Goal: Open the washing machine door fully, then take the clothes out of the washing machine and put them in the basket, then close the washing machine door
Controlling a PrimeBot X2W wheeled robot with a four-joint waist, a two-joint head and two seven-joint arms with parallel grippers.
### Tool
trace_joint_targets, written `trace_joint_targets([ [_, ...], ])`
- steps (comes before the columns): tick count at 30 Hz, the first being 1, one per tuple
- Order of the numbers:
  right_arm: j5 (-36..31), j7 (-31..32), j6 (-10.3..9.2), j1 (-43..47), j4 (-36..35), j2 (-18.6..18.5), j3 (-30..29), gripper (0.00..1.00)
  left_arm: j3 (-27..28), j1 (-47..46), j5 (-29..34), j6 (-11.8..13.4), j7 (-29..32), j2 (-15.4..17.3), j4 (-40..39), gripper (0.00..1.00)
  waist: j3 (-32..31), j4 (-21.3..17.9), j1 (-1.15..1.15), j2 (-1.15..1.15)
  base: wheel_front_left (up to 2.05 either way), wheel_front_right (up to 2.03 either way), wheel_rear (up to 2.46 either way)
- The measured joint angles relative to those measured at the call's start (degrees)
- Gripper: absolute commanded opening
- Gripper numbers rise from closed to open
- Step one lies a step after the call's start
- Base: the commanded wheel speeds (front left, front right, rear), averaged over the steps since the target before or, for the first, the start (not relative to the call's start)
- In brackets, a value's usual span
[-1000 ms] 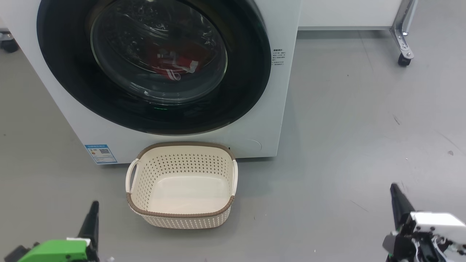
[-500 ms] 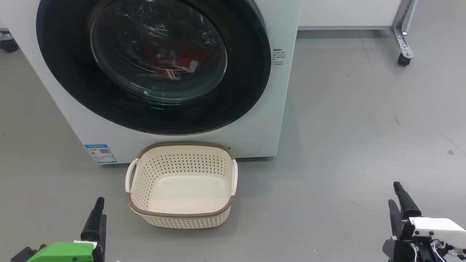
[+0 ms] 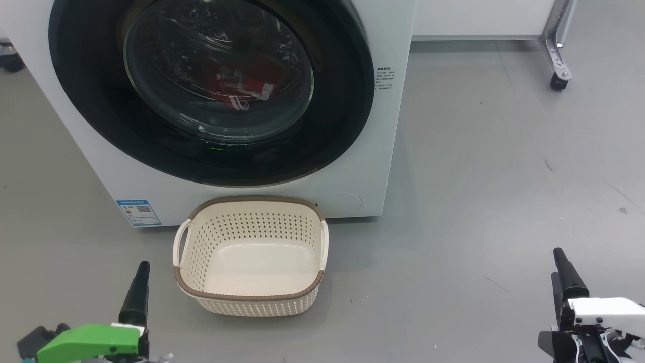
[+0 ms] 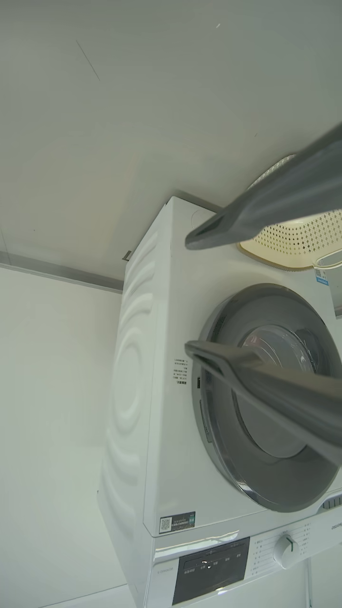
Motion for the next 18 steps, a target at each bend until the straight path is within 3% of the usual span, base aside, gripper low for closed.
trace_joint_targets([
  [11, -11.9, -2.3, -0.58, 0.0, -1.2, -3.7, 2.8, 1.00, -2.9, -1.1, 9.9, 0.0, -2.8, 2.4, -0.7, 1.00, 0.1, -0.1, 0.00, 0.00, 0.00, 0.00, 0.00],
  [18, -18.9, -3.3, -1.79, -0.1, -1.9, -5.1, 4.7, 1.00, -5.1, -2.0, 17.5, 1.3, -3.9, 4.0, -0.9, 1.00, 0.1, -0.2, 0.00, 0.00, 0.00, 0.00, 0.00],
])
